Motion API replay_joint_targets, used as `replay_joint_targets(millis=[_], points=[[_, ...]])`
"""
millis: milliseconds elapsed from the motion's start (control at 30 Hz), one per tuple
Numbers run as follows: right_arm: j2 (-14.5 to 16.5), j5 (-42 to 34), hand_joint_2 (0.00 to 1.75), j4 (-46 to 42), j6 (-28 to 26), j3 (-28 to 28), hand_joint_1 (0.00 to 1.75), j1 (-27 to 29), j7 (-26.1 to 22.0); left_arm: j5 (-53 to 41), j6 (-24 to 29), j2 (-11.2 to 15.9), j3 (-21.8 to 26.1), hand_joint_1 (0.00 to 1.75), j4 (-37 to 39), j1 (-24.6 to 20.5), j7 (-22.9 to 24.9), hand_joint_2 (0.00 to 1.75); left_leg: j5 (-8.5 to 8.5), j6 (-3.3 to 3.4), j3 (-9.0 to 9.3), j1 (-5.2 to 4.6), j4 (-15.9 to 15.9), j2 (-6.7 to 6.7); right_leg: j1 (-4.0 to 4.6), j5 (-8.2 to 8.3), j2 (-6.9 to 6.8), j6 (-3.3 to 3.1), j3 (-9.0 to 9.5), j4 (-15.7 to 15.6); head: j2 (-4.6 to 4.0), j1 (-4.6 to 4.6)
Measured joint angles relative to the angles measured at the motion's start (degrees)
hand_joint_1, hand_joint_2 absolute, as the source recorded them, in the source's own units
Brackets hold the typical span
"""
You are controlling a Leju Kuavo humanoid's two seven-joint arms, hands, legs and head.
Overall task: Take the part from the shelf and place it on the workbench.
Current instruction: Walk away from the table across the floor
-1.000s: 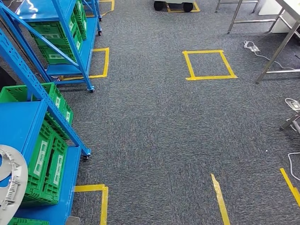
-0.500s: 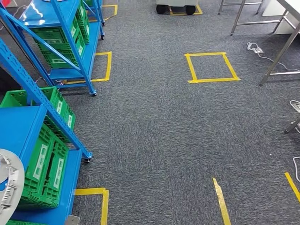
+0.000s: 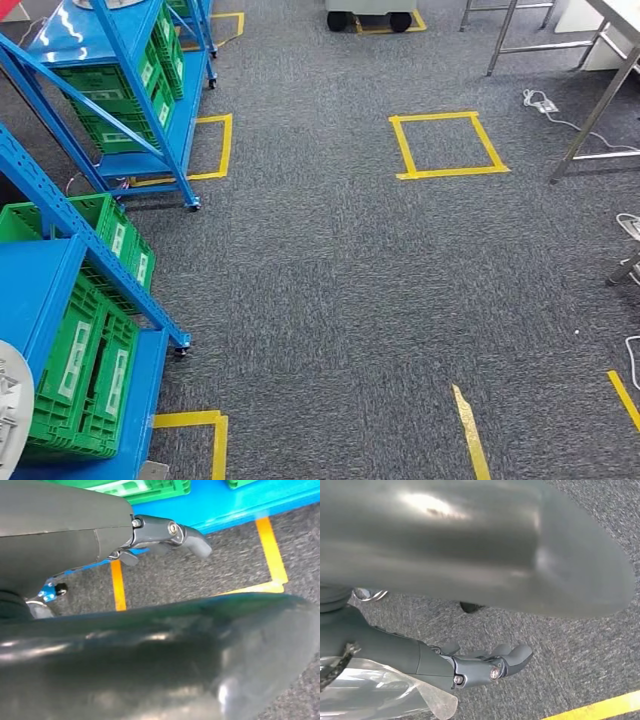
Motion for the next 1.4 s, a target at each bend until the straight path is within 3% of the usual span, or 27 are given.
replay_joint_targets(millis=[100, 133, 233, 267, 300, 533, 633, 1400], points=[[0.0, 0.0, 0.00, 0.0, 0.1, 0.0, 0.00, -0.1, 0.0, 0.0, 0.1, 0.0, 0.0, 0.00, 0.0, 0.1, 0.0, 0.00, -0.84, 0.43, 0.63, -0.07, -1.4, -0.03, -0.03, -0.42, -0.14, 0.78, 0.21, -0.3, 0.00, 0.05], [0.0, 0.0, 0.00, 0.0, 0.1, 0.0, 0.00, -0.1, 0.0, 0.0, 0.2, 0.0, 0.1, 0.00, 0.0, 0.1, 0.0, 0.00, -0.83, 0.40, 0.86, -0.05, -1.7, -0.08, 0.01, -0.04, -0.16, 0.77, 0.31, -0.4, 0.00, 0.07], [0.0, 0.0, 0.00, 0.0, 0.1, 0.0, 0.00, -0.2, 0.0, 0.0, 0.2, -0.1, 0.1, 0.00, 0.0, 0.0, 0.0, 0.00, -1.06, 0.00, 1.32, -0.18, -1.9, -0.21, 0.18, 0.10, -0.15, -1.11, 0.85, -0.9, 0.00, 0.09], [0.0, 0.0, 0.00, 0.0, 0.1, 0.0, 0.00, -0.2, 0.0, 0.0, 0.2, -0.2, 0.1, 0.00, 0.0, 0.0, 0.0, 0.00, -1.16, 0.02, 1.35, -0.26, -1.9, -0.20, 0.17, -0.29, -0.15, -1.55, 1.10, -1.2, 0.00, 0.05], [0.0, 0.0, 0.00, 0.0, 0.1, 0.0, 0.00, -0.2, 0.0, 0.0, 0.2, -0.2, 0.1, 0.00, 0.0, -0.1, 0.0, 0.00, -1.24, 0.08, 1.35, -0.31, -1.9, -0.18, 0.15, -0.27, -0.14, -1.59, 1.23, -1.5, 0.00, 0.06], [0.0, 0.0, 0.00, 0.0, 0.1, 0.0, 0.00, -0.1, 0.0, 0.0, 0.2, -0.2, 0.2, 0.00, 0.0, -0.1, 0.0, 0.00, -1.31, 0.37, 1.34, -0.39, -1.8, -0.13, -0.01, 0.06, -0.14, 0.04, 1.43, -2.1, 0.00, 0.04], [0.0, 0.0, 0.00, 0.0, 0.1, 0.0, 0.00, -0.1, 0.0, 0.0, 0.2, -0.2, 0.2, 0.00, 0.0, -0.1, 0.0, 0.00, -1.25, 0.45, 1.35, -0.39, -1.8, -0.12, -0.02, 0.13, -0.15, 0.34, 1.43, -2.2, 0.00, 0.03], [0.0, 0.0, 0.00, 0.0, 0.1, 0.0, 0.00, 0.0, 0.0, -0.5, 0.6, -0.2, 0.2, 0.00, 0.0, 0.0, -0.3, 0.00, -1.14, 0.49, 1.40, -0.20, -1.9, -0.12, 0.16, 0.17, -0.17, 0.45, 1.46, -2.2, 0.00, 0.02]])
